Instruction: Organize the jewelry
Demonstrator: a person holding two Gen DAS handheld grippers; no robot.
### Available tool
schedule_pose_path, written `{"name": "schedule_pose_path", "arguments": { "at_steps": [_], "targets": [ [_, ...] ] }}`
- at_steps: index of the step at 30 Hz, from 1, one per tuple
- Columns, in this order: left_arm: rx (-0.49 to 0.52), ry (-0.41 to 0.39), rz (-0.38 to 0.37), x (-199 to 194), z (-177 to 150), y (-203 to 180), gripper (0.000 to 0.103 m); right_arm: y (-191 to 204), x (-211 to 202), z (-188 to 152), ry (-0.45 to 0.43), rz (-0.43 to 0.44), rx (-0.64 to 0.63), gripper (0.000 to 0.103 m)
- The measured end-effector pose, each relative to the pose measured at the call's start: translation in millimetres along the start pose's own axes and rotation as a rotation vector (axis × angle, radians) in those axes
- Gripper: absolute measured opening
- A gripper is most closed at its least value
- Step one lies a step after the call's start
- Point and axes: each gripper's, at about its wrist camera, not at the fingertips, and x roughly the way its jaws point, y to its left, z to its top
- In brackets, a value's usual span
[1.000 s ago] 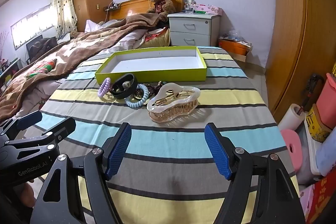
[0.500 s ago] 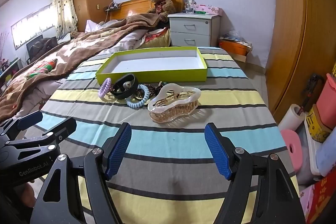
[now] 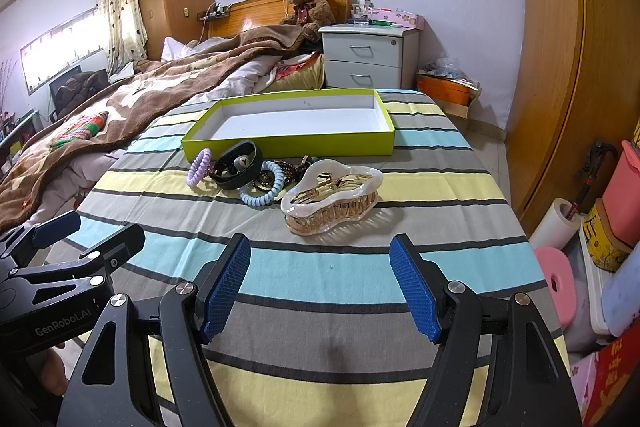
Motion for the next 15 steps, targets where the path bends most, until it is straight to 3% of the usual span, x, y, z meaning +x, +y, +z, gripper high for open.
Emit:
{"name": "schedule_pose_path", "arguments": {
  "at_steps": [10,12,15],
  "targets": [
    [0.000,0.063,-0.064,18.9,8.9,11.1,0.095,-26.8,20.0,17.7,0.038,-0.037,0.095,0.072],
    [0.031,0.029,-0.049,23.8,13.3,12.2,0.095,-30.1,29.2,22.6,0.056,-0.032,0.115,0.072],
    [0.064,0.083,-0.036,36.1,19.7,12.2,0.094,-30.8,43.7,28.2,0.085,-0.029,0.137,0.072]
  ]
}}
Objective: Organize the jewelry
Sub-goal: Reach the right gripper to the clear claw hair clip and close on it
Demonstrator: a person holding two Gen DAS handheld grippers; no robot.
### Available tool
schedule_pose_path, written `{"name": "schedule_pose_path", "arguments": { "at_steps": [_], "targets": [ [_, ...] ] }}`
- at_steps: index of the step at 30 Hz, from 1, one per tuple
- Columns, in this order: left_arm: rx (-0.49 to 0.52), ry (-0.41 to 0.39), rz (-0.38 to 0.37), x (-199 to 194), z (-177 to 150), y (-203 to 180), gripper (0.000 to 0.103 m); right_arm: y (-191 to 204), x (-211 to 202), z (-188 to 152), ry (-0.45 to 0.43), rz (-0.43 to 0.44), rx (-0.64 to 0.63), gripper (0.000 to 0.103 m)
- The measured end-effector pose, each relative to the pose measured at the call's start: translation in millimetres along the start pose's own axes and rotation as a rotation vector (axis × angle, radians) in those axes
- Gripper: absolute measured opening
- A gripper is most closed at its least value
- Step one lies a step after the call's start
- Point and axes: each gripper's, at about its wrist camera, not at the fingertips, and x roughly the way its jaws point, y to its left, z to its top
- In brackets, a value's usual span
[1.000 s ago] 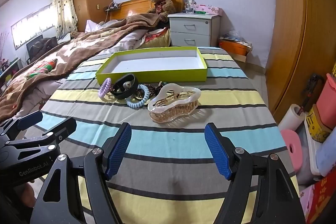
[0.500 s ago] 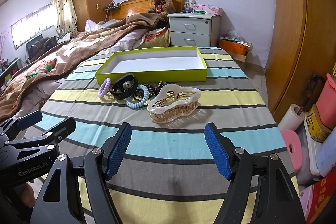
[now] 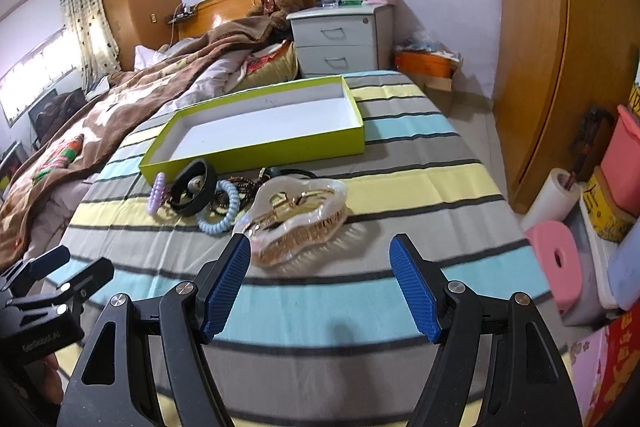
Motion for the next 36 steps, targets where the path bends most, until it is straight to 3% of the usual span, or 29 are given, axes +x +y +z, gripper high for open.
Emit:
{"name": "schedule_pose_path", "arguments": {
  "at_steps": [5,11,19,25,31,36],
  "targets": [
    [-0.048,0.140,-0.058,17.8,6.8,9.8,0.090,2.4,25.9,10.4,0.050,-0.004,0.031,0.072],
    [-0.086,0.121,-0.114,26.8,15.2,18.3,0.090,3.7,47.2,15.2,0.112,-0.052,0.022,0.072],
    [-0.072,0.115,-0.103,38.6,27.4,24.7,0.090,-18.2,40.3,18.7,0.138,-0.138,-0.033,0.072],
    [-0.083,0.140,-0.145,47.2,32.5,23.4,0.088,-24.1,44.0,17.2,0.164,-0.109,-0.068,0.072],
    [-0.075,0.171,-0.162,54.7,32.9,18.4,0.086,-18.9,54.8,14.9,0.203,-0.079,-0.072,0.053],
    [-0.073,0.167,-0.167,59.5,36.0,17.6,0.084,-18.1,57.4,14.2,0.225,-0.075,-0.086,0.051]
  ]
}}
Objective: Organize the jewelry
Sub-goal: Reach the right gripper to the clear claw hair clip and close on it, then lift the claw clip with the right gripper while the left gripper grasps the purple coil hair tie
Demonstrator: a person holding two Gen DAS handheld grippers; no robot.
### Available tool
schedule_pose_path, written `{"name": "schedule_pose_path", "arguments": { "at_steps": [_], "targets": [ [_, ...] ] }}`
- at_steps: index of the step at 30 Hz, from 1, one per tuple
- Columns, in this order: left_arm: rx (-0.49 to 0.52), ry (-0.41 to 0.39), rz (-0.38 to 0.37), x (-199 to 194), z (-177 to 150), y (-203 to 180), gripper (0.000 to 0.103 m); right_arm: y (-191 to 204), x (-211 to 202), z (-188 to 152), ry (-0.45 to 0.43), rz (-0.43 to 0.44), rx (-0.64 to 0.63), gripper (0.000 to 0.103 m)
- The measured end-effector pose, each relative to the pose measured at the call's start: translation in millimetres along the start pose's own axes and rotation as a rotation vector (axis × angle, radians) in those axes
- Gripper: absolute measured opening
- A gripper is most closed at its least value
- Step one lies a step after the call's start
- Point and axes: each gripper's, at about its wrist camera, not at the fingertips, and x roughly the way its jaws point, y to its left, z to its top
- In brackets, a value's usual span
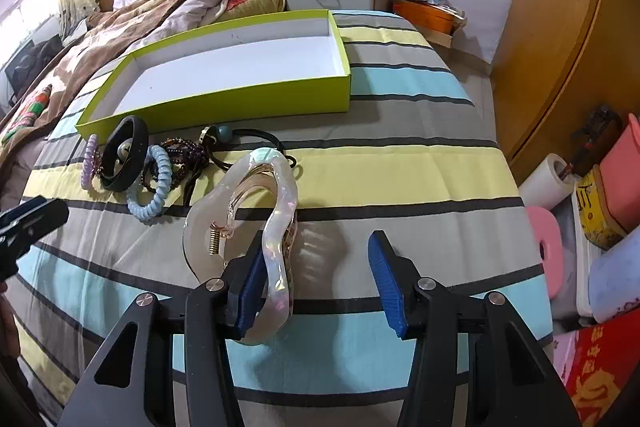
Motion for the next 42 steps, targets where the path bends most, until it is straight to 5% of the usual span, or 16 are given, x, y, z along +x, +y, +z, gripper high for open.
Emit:
{"name": "schedule_pose_path", "arguments": {
  "at_steps": [9,12,15,22,30,37,42],
  "targets": [
    [0.017,-0.011,0.010,12.4,9.6,-3.3,0.071,-0.9,-0.1,-5.9,0.000,0.002,-0.029,0.049],
    [0.036,-0.020,0.022,15.8,11.6,-7.9,0.066,-3.6,-3.6,-9.4,-0.028,0.004,-0.019,0.026],
    [0.053,-0.023,0.028,18.8,12.0,-9.7,0.057,-2.1,-5.8,-10.9,-0.042,0.005,-0.030,0.015],
    [0.088,-0.025,0.041,26.9,13.8,-15.4,0.045,-2.2,-4.3,-8.7,-0.041,0.016,-0.027,0.015],
    [0.159,-0.070,0.096,30.9,15.3,-23.9,0.043,-1.7,-2.7,-9.0,-0.042,0.027,-0.010,0.015],
    [0.196,-0.077,0.059,28.0,15.2,-31.6,0.016,-1.7,-2.7,-8.1,-0.044,0.029,-0.007,0.015],
    [0.140,-0.106,0.011,17.2,17.6,-24.0,0.011,-1.5,-3.2,-9.1,-0.047,0.022,-0.012,0.015]
  ]
}}
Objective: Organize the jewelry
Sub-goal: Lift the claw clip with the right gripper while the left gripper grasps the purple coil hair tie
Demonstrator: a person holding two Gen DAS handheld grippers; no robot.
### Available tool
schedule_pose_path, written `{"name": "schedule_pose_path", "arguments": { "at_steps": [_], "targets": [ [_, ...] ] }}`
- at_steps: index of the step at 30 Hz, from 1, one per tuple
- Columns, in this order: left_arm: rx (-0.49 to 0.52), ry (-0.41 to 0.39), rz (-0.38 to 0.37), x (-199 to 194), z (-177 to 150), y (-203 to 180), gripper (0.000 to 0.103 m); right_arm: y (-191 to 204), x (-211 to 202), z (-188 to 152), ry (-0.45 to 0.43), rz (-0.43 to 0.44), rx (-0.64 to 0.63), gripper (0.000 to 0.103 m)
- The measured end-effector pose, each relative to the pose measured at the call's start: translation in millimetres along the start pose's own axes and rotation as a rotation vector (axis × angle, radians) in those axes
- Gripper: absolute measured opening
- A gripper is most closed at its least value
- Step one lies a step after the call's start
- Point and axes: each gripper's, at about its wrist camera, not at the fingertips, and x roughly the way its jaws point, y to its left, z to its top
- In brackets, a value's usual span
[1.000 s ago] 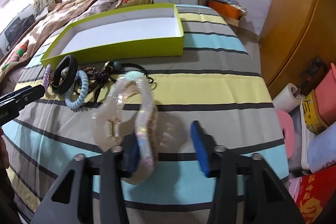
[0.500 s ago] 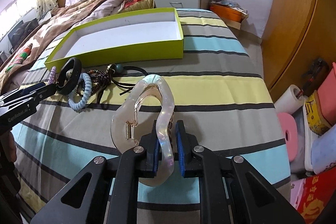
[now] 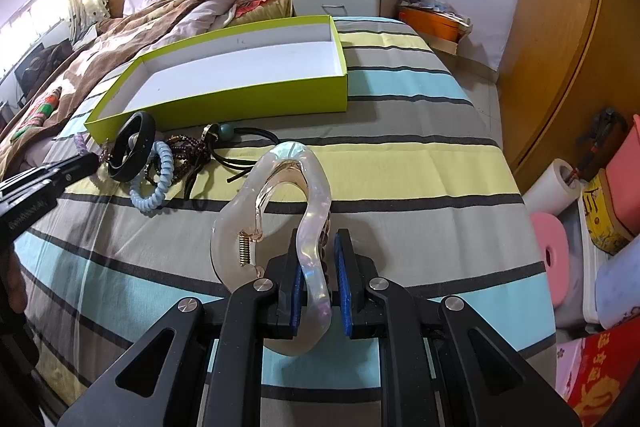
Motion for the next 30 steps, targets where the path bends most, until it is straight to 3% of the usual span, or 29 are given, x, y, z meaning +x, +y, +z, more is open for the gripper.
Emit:
{"name": "schedule_pose_path", "arguments": {
  "at_steps": [17,30],
  "targets": [
    [-0.070,-0.049,-0.054,-33.1,-4.3,8.3,0.011,-2.3,-22.7,2.2,-0.065,-0.007,0.010,0.011],
    [-0.073,-0.095,-0.065,-55.8,17.6,10.6,0.011,5.6,-48.6,42.5,-0.148,0.021,-0.045,0.011]
  ]
}}
